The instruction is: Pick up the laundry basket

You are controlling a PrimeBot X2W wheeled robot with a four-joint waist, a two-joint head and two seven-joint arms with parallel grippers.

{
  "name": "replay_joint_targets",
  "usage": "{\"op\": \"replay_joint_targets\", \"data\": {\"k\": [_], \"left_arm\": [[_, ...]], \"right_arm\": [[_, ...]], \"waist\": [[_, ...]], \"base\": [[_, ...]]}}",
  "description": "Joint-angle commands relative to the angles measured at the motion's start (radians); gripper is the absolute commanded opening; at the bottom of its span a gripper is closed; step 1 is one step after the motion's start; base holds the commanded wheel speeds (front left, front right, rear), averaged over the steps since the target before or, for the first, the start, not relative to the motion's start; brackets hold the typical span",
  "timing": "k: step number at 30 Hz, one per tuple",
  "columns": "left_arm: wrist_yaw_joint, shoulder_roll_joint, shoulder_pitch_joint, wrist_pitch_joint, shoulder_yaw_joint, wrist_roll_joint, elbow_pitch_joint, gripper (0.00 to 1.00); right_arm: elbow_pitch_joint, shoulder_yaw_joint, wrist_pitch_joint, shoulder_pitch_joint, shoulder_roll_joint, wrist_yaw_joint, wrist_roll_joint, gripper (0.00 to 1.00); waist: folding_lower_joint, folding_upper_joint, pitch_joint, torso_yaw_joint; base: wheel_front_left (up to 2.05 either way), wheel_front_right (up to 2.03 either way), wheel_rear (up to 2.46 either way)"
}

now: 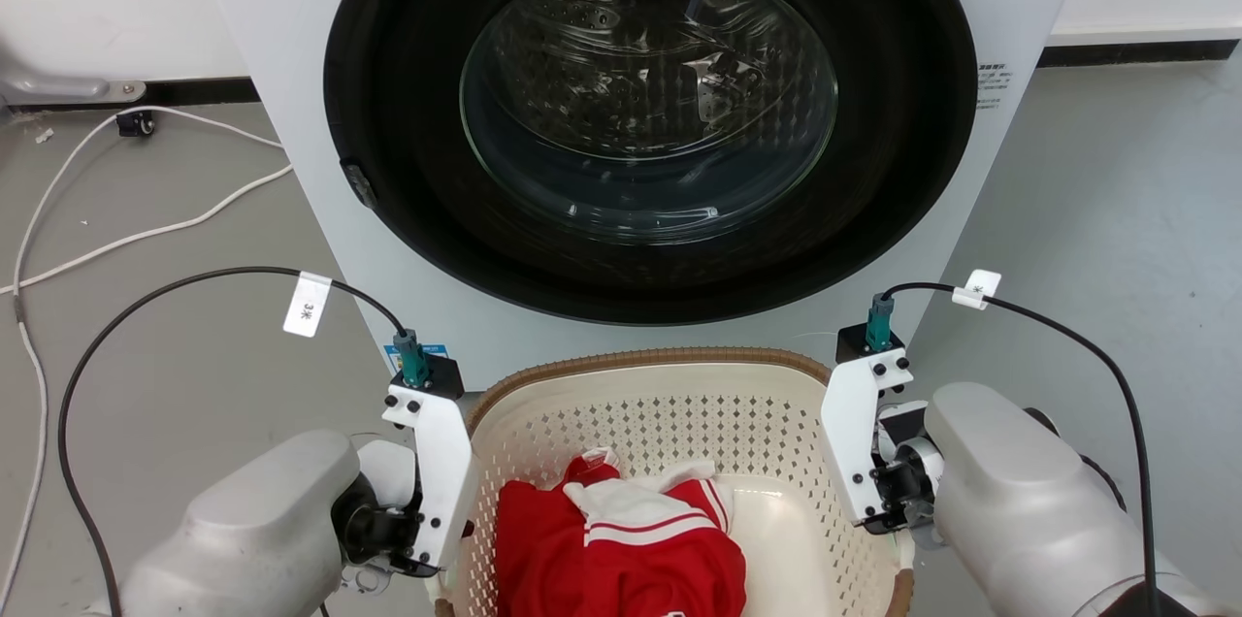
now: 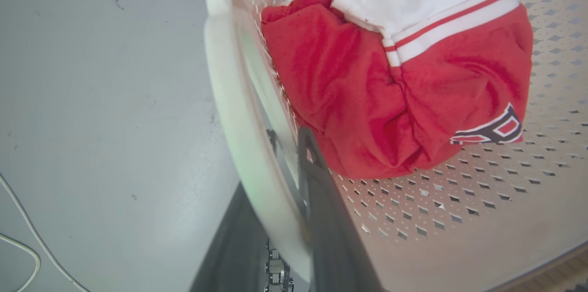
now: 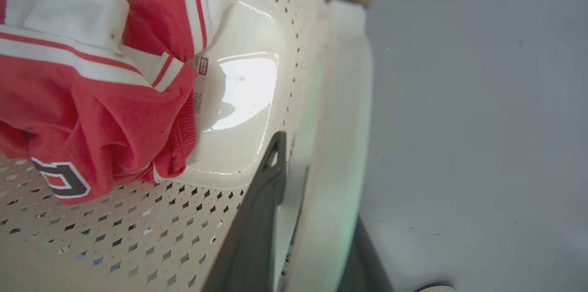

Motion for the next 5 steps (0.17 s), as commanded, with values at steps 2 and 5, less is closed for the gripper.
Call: {"op": "replay_joint_targets", "data": {"k": [2,5], "left_arm": [[-0.014,-0.010,-0.010,0.006,-0.004,0.004,-0.015,0.00],[-0.015,-0.010,-0.011,0.009,-0.004,0.006,-0.015,0.00]], "right_arm": [[-0.013,0.009,-0.006,-0.016,0.013,0.012,0.005,0.00],[-0.010,0.013,-0.007,-0.021,0.013,0.012,0.010,0.00]], "waist": [[0.0000,0.0000,0.000,0.000],[0.0000,0.0000,0.001,0.000]], "base": [[0.00,0.00,0.00],[0.00,0.00,0.00]]}}
